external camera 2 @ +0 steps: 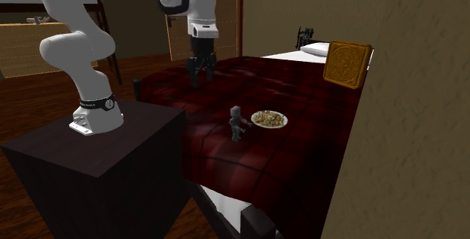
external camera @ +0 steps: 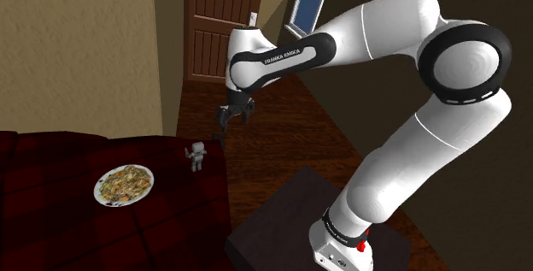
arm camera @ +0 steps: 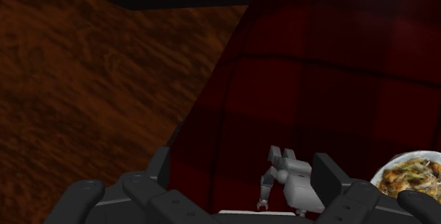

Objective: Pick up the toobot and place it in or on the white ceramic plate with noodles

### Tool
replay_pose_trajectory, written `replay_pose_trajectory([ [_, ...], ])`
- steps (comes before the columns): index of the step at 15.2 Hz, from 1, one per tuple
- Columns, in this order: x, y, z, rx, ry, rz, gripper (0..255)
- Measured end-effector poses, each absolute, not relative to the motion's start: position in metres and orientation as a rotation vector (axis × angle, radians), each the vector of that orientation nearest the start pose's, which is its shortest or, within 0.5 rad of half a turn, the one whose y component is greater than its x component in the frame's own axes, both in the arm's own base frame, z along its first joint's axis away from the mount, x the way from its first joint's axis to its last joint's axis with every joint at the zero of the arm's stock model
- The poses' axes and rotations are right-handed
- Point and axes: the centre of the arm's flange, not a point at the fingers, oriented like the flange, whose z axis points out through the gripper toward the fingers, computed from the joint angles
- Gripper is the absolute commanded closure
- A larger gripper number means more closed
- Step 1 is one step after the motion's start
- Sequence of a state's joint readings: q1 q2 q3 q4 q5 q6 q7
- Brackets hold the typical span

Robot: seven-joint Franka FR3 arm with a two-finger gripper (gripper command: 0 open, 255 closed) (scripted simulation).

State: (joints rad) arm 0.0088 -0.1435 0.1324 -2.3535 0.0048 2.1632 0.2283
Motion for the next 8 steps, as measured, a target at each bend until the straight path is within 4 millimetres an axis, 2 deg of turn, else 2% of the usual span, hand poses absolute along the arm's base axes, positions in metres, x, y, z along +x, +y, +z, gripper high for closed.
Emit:
replay_pose_trajectory([
  [8,0.544,0.088,0.309,-3.146,0.174,0.073,0],
])
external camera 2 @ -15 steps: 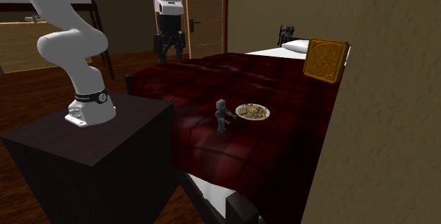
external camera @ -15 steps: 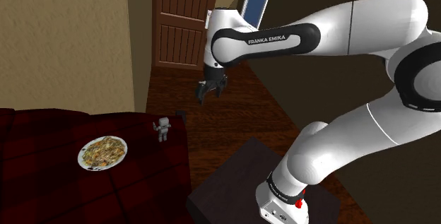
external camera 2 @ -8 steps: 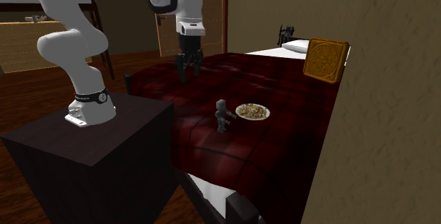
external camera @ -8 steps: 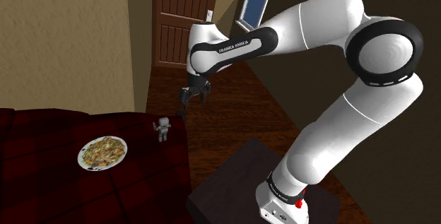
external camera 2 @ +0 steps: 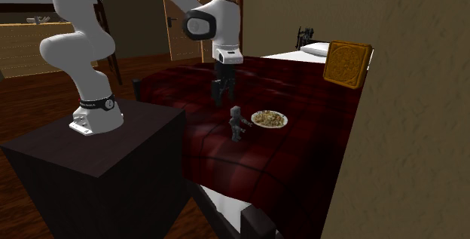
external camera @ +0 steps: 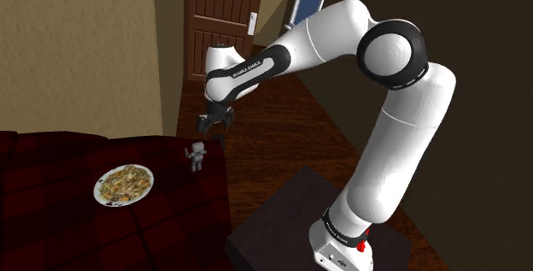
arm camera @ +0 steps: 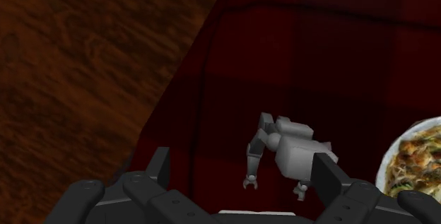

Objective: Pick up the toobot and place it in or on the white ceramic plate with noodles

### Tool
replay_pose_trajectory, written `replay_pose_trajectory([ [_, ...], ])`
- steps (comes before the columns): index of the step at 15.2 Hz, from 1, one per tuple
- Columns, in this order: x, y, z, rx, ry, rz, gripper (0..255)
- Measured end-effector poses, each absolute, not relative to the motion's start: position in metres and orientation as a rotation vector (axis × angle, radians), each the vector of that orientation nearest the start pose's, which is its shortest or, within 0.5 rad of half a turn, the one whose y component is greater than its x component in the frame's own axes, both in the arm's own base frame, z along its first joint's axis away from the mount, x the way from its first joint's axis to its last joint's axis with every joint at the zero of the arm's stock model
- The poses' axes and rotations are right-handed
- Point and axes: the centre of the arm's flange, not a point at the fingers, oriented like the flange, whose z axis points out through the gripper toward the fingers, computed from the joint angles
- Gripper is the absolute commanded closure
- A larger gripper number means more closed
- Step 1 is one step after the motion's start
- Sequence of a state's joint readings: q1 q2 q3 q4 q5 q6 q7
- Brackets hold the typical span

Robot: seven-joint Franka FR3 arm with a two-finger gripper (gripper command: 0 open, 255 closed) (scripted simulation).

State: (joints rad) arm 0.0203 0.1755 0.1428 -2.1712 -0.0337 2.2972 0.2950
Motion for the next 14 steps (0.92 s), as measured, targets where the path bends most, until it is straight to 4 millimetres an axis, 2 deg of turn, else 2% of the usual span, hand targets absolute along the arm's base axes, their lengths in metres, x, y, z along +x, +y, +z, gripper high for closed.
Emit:
replay_pose_trajectory([
  [7,0.608,0.102,0.242,-3.134,0.199,0.077,0],
  [14,0.611,0.102,0.207,-3.133,0.202,0.077,0],
])
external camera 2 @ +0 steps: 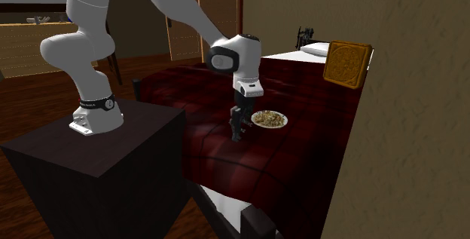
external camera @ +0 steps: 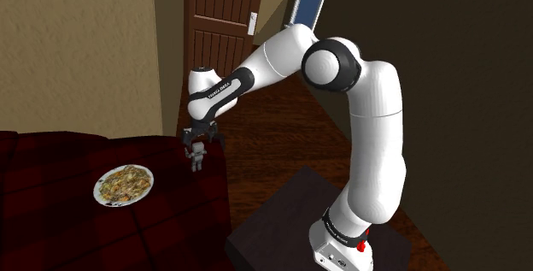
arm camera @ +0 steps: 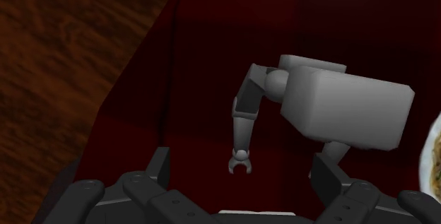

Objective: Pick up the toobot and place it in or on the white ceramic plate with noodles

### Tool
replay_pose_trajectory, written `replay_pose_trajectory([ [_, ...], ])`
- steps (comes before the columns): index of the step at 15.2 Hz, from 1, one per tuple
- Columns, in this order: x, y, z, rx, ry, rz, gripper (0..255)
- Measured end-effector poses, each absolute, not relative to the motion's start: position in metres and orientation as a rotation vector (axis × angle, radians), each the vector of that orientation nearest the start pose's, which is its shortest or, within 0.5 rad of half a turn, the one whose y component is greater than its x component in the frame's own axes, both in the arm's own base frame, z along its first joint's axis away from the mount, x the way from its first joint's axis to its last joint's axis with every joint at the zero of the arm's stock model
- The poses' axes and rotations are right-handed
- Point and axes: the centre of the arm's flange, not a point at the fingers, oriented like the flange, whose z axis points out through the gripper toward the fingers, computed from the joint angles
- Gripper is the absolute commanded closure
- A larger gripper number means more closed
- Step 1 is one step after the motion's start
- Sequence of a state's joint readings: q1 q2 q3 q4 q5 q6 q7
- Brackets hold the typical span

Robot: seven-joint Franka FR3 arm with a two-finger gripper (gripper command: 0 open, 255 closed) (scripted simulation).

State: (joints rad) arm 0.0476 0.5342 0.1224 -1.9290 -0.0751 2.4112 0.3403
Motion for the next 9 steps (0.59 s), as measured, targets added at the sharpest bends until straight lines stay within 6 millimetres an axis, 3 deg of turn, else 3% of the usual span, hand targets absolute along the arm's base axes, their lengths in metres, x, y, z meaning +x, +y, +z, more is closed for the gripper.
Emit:
replay_pose_trajectory([
  [7,0.6118,0.1026,0.1976,-3.132,0.202,0.076,0],
  [8,0.6118,0.1025,0.1976,-3.132,0.202,0.076,255],
  [9,0.6118,0.1025,0.1976,-3.132,0.202,0.076,255],
])
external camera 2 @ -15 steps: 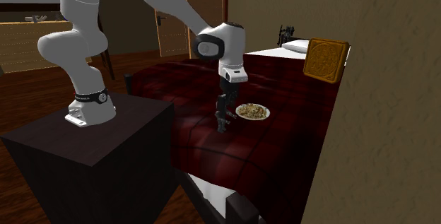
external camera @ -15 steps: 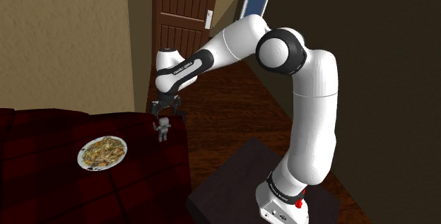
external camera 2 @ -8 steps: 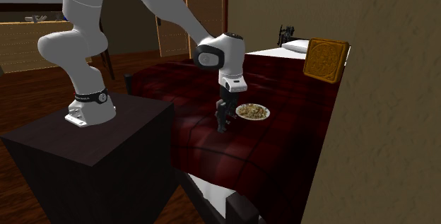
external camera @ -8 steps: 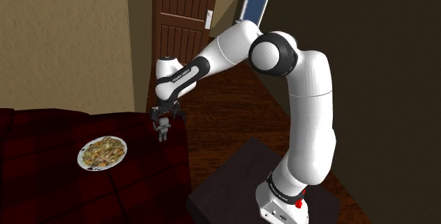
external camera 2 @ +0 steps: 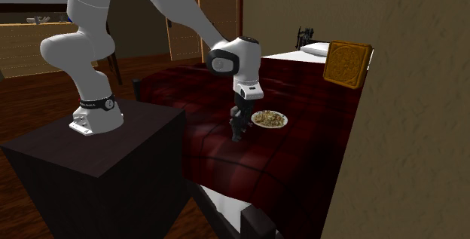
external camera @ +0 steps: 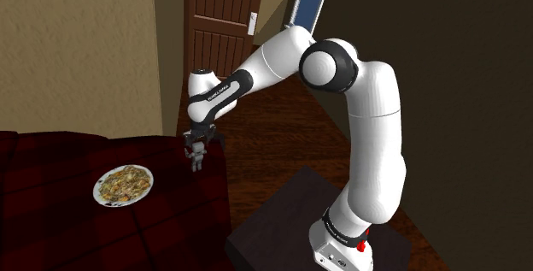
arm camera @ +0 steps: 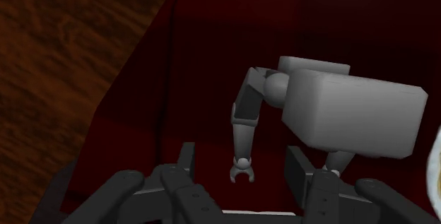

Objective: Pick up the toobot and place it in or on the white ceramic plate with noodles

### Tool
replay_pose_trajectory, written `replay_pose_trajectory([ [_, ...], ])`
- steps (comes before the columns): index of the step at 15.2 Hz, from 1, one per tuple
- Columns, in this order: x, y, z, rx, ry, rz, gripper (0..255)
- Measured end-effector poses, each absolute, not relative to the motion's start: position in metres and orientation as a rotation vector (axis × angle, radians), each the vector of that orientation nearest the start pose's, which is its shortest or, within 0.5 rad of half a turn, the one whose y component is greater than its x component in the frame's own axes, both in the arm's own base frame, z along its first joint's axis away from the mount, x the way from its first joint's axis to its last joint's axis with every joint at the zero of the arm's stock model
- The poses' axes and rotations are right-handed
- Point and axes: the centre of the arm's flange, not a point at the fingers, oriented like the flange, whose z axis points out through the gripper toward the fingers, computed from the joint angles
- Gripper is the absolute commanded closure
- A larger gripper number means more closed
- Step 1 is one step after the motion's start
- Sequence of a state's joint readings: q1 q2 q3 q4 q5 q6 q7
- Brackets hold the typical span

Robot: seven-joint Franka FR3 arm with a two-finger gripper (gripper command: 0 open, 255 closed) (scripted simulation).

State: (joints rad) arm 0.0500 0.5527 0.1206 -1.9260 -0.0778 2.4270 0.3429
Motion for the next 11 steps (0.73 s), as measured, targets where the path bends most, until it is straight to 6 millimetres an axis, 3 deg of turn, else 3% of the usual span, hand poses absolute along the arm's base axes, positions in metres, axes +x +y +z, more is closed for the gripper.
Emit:
replay_pose_trajectory([
  [11,0.6112,0.1031,0.2048,-3.132,0.202,0.076,255],
])
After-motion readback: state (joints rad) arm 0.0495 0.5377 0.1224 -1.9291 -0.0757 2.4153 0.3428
